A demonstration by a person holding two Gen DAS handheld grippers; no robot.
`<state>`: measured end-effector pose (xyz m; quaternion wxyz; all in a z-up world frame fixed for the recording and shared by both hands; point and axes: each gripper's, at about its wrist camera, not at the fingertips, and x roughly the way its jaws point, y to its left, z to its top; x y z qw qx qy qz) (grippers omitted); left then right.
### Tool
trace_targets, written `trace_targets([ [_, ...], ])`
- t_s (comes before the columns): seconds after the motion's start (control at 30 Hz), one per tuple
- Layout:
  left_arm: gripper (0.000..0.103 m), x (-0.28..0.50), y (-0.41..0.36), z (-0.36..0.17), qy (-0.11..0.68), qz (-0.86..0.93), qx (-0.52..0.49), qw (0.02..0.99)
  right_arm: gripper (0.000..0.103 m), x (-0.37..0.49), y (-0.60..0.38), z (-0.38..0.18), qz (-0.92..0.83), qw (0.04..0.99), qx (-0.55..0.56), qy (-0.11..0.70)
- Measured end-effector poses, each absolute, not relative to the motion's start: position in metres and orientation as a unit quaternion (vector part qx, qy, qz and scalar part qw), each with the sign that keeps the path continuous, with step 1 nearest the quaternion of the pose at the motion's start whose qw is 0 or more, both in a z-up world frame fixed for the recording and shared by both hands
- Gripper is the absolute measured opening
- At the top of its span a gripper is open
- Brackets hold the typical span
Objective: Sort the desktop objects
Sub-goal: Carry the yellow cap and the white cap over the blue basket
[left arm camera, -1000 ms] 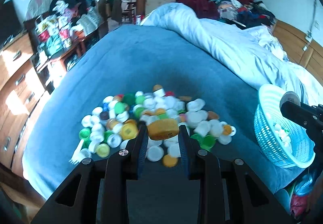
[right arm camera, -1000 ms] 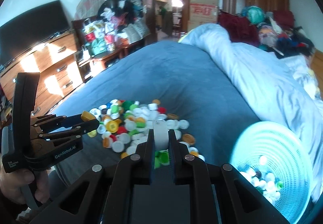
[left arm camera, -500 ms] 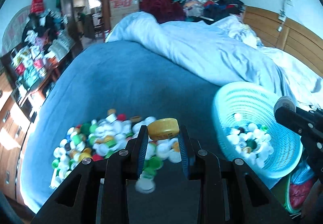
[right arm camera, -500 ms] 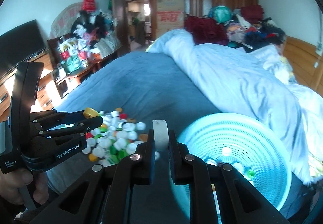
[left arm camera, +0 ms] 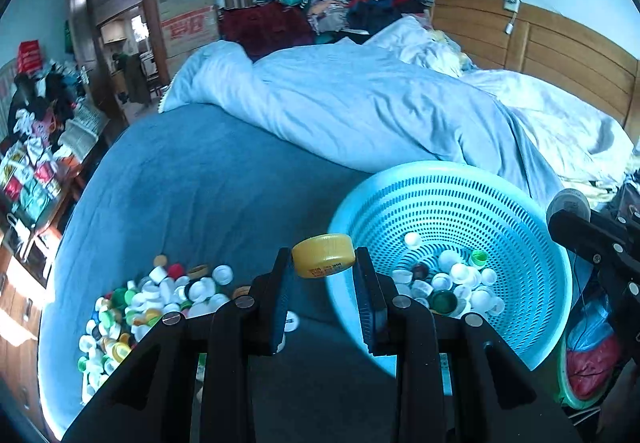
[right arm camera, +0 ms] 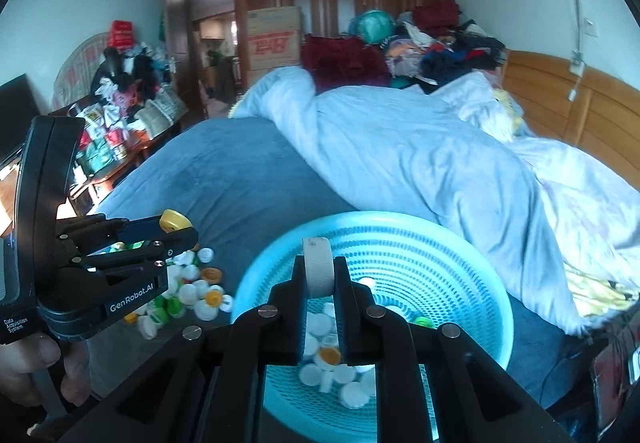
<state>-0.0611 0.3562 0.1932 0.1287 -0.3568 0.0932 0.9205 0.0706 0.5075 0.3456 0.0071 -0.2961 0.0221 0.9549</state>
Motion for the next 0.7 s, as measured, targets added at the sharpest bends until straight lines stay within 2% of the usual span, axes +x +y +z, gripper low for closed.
trace_targets([
  [0.43,0.025,-0.068,0.412,0.187,0.127,0.908,-0.368,0.155,0.013,0.075,0.540,0.336,0.952,0.030,-0.300,0.045],
  [0.7,0.025,-0.070,0.422,0.185,0.125,0.901,-0.381,0.167,0.013,0.070,0.548,0.329,0.949,0.030,-0.310,0.052],
])
